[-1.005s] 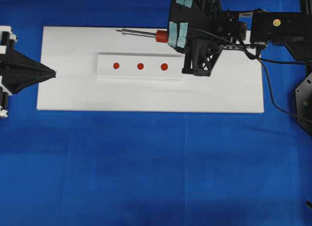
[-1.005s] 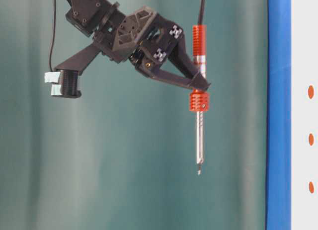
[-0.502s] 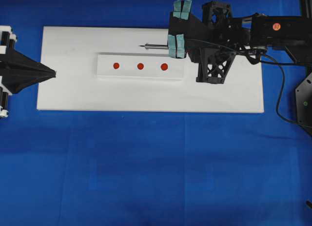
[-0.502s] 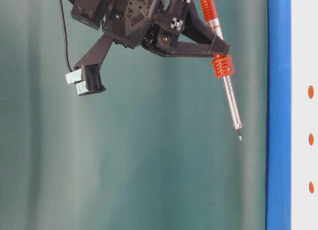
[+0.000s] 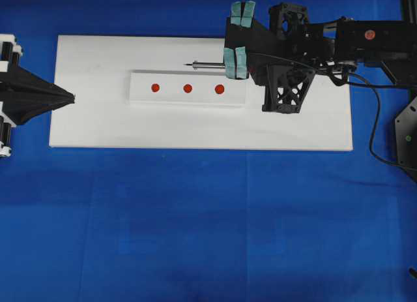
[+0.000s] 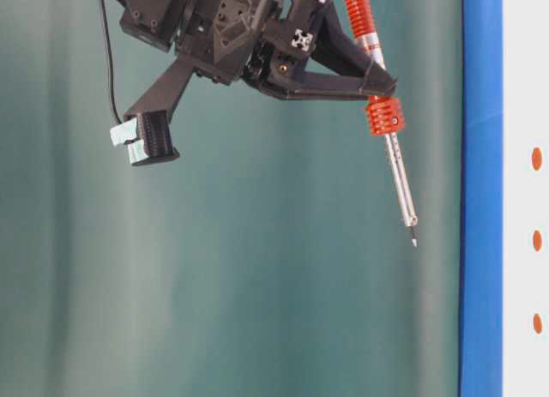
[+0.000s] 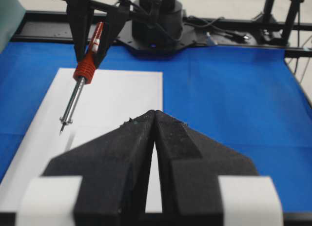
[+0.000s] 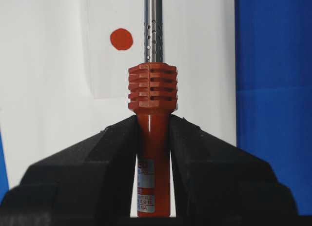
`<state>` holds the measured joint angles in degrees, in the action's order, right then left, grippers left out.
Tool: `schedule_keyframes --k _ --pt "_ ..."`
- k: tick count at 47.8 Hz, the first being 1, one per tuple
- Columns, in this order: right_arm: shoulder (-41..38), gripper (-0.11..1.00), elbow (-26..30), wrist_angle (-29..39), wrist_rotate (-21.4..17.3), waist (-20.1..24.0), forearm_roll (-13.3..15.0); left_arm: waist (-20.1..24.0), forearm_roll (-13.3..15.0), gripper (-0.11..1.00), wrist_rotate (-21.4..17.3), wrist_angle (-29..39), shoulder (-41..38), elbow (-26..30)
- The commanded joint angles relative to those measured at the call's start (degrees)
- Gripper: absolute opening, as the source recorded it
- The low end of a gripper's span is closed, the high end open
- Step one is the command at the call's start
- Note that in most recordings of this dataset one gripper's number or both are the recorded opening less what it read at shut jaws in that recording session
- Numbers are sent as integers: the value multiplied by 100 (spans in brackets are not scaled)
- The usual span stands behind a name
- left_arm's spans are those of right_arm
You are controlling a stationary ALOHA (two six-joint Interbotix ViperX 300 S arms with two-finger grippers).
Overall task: Touch the tip of the soldering iron to the mark.
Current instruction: 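Move the iron tip left and lower it onto the leftmost red dot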
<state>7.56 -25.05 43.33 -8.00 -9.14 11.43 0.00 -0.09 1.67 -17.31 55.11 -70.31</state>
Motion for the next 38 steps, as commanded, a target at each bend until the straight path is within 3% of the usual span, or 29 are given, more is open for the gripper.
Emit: schedule_keyframes --k 1,38 --pt "123 6 158 -70 9 0 -9 0 -9 2 -9 -62 -35 70" --pt "35 6 167 -237 0 18 -105 0 0 2 -9 -53 -26 70"
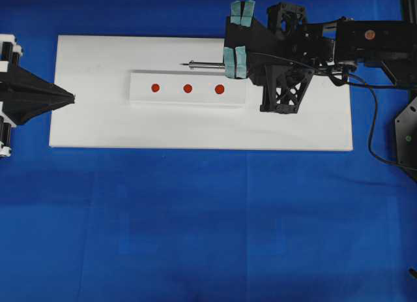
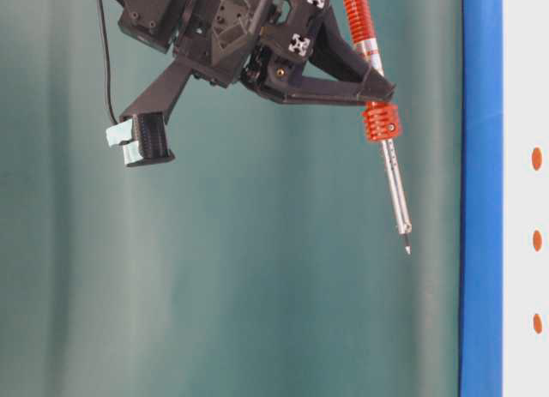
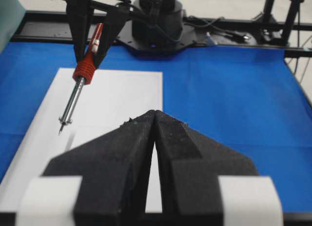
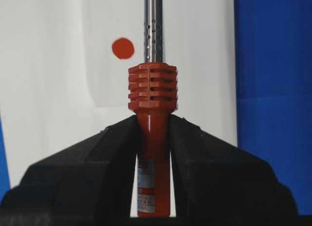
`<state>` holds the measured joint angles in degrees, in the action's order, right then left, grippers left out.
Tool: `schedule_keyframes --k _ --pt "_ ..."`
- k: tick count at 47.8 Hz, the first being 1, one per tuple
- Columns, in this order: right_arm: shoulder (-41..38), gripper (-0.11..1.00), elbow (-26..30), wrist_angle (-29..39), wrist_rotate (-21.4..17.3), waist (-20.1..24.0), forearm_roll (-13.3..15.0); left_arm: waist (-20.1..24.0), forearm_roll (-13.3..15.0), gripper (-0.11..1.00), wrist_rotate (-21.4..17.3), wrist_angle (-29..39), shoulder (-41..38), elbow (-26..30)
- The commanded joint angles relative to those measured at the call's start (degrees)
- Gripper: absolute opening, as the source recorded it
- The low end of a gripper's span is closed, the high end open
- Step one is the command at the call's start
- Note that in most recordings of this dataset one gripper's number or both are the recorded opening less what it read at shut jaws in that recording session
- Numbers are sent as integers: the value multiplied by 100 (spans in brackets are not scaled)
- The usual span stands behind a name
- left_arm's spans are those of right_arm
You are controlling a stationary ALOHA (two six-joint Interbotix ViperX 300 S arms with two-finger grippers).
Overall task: Touch the tip of the soldering iron to the mark.
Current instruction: 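Move the iron tip left and lower it onto the leftmost red dot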
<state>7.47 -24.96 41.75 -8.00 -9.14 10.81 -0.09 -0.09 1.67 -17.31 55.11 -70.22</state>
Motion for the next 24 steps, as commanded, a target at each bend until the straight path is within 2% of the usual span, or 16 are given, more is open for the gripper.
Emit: schedule_keyframes --k 1,24 --pt "18 6 158 -88 0 26 -44 9 -9 2 0 -53 -35 62" --pt "-853 6 589 -290 9 35 -70 9 -9 2 9 -35 -18 62"
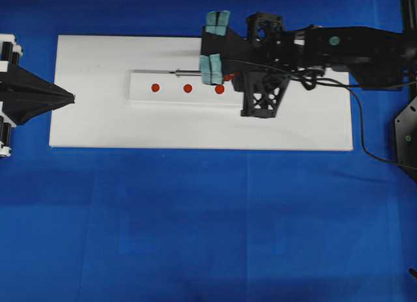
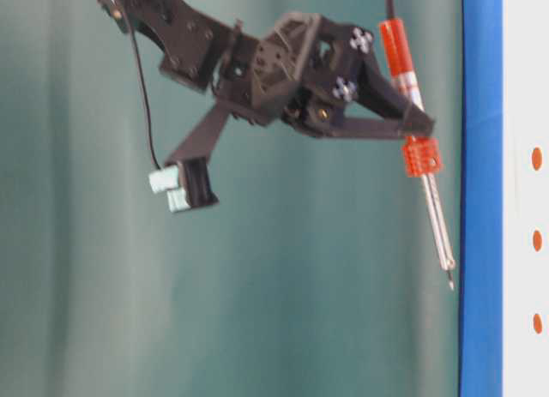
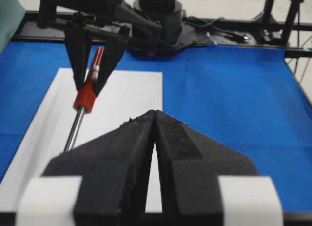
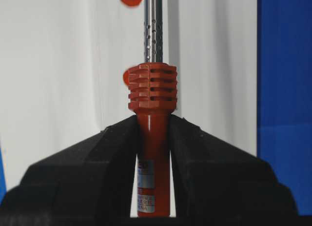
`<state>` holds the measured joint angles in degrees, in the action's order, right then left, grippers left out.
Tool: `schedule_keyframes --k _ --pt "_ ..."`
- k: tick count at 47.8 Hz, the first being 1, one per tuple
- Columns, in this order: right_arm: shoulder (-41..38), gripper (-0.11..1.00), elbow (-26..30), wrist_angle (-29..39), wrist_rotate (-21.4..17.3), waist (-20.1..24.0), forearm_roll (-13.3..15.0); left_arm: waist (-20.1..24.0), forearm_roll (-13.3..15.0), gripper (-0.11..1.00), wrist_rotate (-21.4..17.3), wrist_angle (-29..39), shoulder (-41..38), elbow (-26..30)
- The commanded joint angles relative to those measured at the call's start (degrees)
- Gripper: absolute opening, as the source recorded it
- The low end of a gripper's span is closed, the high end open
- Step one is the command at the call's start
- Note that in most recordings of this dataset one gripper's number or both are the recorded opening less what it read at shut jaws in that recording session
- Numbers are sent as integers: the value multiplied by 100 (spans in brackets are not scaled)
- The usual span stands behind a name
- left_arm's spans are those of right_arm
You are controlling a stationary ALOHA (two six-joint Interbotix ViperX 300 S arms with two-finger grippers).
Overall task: Touch the tip of the soldering iron to the mark.
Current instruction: 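Move the iron tip left and lower it onto the leftmost red dot, then hold the iron tip on the leftmost red dot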
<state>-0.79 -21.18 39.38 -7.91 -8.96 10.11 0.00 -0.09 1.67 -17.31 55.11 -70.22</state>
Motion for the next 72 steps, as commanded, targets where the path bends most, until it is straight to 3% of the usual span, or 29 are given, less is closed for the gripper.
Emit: schedule_keyframes --k 1,29,72 --pt "-79 6 237 -53 9 18 0 0 -9 2 9 -26 -18 62" --pt "-861 6 413 -457 9 79 -26 0 0 2 -9 -9 -18 62" --pt "-888 6 413 -448 9 79 -26 0 -9 2 0 0 -26 53"
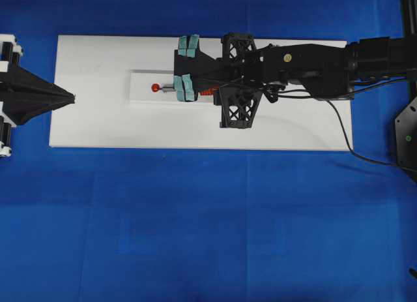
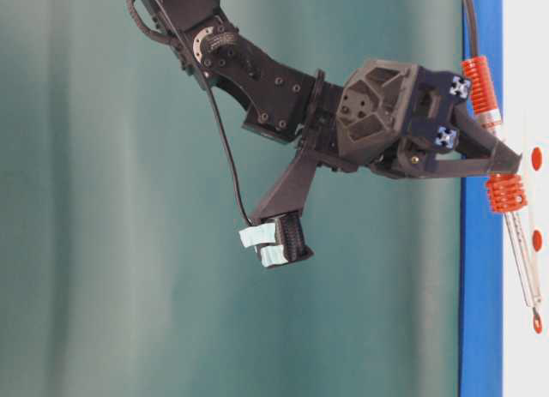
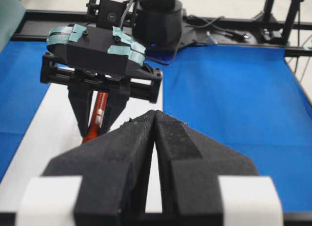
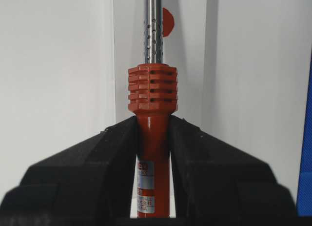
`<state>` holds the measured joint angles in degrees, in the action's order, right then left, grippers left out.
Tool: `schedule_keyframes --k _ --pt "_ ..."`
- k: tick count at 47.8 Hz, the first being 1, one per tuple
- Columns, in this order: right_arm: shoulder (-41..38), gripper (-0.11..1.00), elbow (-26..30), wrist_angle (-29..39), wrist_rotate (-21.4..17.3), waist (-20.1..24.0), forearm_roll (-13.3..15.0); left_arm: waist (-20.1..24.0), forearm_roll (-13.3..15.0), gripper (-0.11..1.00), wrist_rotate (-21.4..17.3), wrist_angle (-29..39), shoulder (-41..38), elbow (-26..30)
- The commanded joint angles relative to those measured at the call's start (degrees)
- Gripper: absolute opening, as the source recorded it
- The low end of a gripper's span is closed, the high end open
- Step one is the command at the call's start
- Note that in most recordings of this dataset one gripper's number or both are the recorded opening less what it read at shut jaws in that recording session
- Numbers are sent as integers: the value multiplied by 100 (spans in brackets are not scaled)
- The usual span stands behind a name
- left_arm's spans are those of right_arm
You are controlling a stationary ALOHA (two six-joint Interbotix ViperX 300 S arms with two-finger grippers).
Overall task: Touch the tip of the soldering iron to the mark.
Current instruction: 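Hold the iron tip on the leftmost red dot, then raise the iron tip off the dot and shift it right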
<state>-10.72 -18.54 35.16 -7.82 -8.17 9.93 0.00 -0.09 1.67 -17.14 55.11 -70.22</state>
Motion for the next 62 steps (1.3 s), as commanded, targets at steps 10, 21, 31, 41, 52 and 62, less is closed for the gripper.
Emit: schedule_keyframes --k 10,21,31,41,52,62 --pt "105 6 149 -26 0 0 -9 0 -9 2 0 -26 -18 53" --pt "105 6 141 -26 0 0 -9 0 -9 2 0 -26 -18 53" --pt "105 6 141 -26 0 0 -9 0 -9 2 0 -26 -18 53" --pt "114 6 149 -9 0 -9 -9 0 -9 2 9 -26 -18 53" --pt "149 6 202 35 0 -9 0 0 -9 2 26 -26 -18 53" --pt "387 6 378 369 26 -9 53 0 -9 2 26 -26 -18 62"
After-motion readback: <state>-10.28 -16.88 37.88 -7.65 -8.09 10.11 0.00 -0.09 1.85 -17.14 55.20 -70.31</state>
